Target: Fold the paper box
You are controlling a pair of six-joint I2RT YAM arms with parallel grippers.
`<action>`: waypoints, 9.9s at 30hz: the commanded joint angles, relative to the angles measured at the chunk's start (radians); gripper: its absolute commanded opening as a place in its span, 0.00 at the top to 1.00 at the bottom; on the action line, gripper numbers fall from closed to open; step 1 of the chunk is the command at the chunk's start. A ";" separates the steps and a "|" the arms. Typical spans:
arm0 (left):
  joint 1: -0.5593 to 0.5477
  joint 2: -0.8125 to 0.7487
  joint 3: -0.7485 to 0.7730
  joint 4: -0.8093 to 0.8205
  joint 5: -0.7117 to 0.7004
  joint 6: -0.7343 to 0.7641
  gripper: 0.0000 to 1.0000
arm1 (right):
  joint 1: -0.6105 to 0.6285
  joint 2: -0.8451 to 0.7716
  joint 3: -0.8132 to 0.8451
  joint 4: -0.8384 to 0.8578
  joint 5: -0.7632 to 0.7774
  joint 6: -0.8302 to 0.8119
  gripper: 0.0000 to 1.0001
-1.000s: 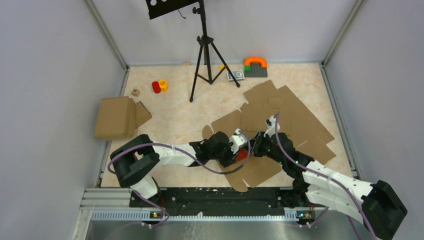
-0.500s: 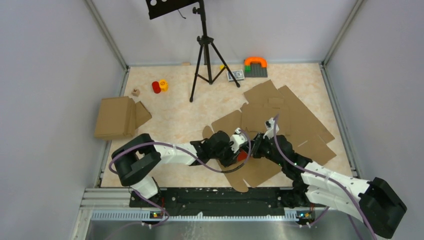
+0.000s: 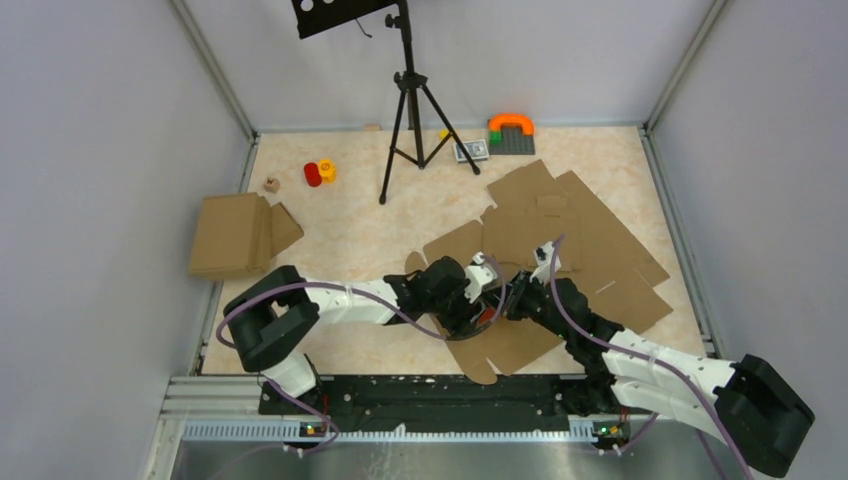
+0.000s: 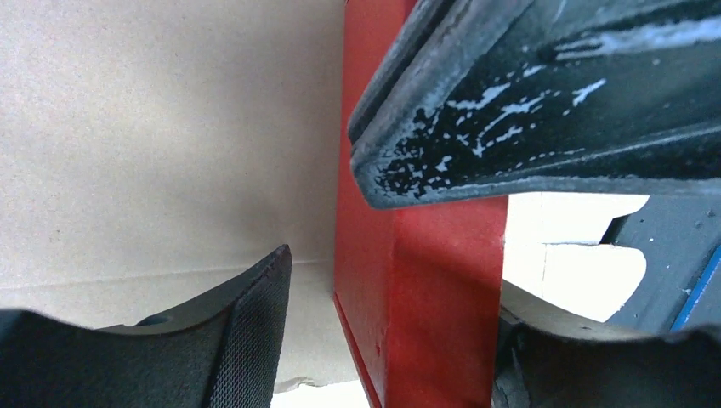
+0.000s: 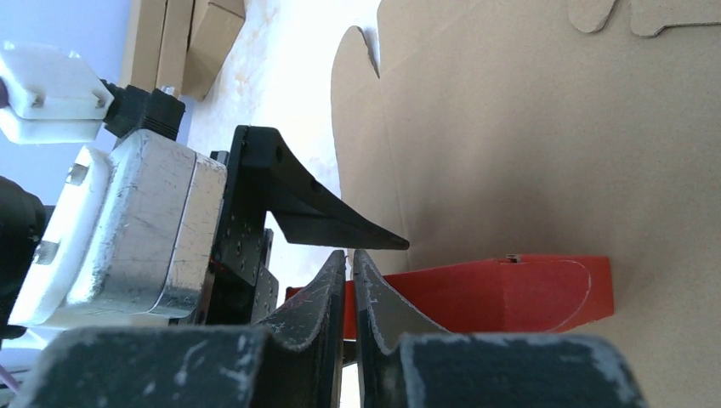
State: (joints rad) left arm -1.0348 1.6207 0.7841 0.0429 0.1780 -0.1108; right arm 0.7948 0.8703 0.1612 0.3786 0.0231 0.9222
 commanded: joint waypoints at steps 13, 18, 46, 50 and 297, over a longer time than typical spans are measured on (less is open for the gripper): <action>-0.017 0.010 0.214 -0.248 -0.017 -0.015 0.34 | 0.010 0.040 -0.072 -0.042 0.052 0.003 0.93; -0.034 0.076 0.293 -0.321 -0.035 -0.011 0.37 | 0.009 0.050 -0.071 -0.032 0.048 0.004 0.94; -0.036 0.113 0.340 -0.360 -0.035 -0.006 0.42 | 0.009 0.049 -0.048 -0.050 0.049 -0.009 0.94; -0.036 0.125 0.342 -0.354 -0.025 -0.005 0.42 | 0.010 0.046 -0.046 -0.056 0.049 -0.010 0.94; 0.045 0.020 0.424 -0.630 0.085 0.142 0.79 | -0.001 -0.112 0.166 -0.043 -0.178 -0.640 1.00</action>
State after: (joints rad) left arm -0.9684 1.6157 1.1717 -0.6743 0.2886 0.0353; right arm 0.7753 0.7422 0.2584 0.2867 -0.1101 0.2176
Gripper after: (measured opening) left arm 0.314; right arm 0.004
